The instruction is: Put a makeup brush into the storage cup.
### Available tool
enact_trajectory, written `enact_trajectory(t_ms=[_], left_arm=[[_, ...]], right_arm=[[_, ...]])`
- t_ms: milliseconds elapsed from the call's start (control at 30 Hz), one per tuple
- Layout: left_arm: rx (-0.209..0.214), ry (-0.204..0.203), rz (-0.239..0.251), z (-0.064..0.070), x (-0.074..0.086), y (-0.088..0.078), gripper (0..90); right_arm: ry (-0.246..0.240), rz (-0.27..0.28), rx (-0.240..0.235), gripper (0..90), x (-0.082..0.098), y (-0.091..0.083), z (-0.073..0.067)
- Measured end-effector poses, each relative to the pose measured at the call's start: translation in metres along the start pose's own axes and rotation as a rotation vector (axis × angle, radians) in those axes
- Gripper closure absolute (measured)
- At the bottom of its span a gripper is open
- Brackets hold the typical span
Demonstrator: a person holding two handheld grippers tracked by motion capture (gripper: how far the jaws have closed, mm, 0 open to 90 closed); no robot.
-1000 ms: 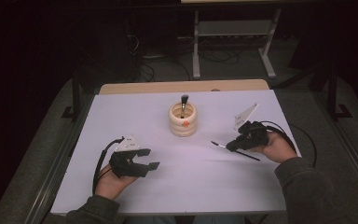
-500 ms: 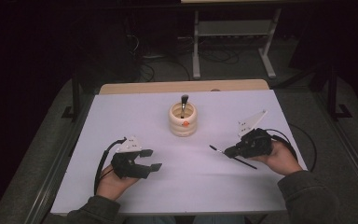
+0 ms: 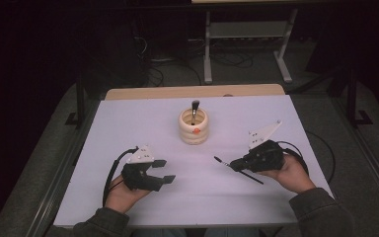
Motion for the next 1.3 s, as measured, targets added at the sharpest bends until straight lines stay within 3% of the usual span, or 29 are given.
enact_trajectory(t_ms=[333,800,1300], left_arm=[[0.028,0.032,-0.005,0.008,-0.006,0.003,36.6],[0.107,0.071,0.014,0.027,-0.025,0.007,38.6],[0.184,0.096,-0.004,0.036,-0.038,0.017,47.1]], right_arm=[[-0.025,0.030,-0.033,85.1,-0.015,0.009,-0.010],[-0.066,0.036,-0.069,85.1,-0.025,0.023,-0.019],[-0.106,0.031,-0.126,85.1,-0.032,0.048,-0.031]])
Point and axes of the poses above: each handheld gripper's, and its own axes: y roughly forward along the jaws, x roughly out of its underside, z roughly to its right, the point moved 2 cm from there along y, roughly forward along the jaws, and after that the axes turned 1 degree about x, right-handed, at the moved point
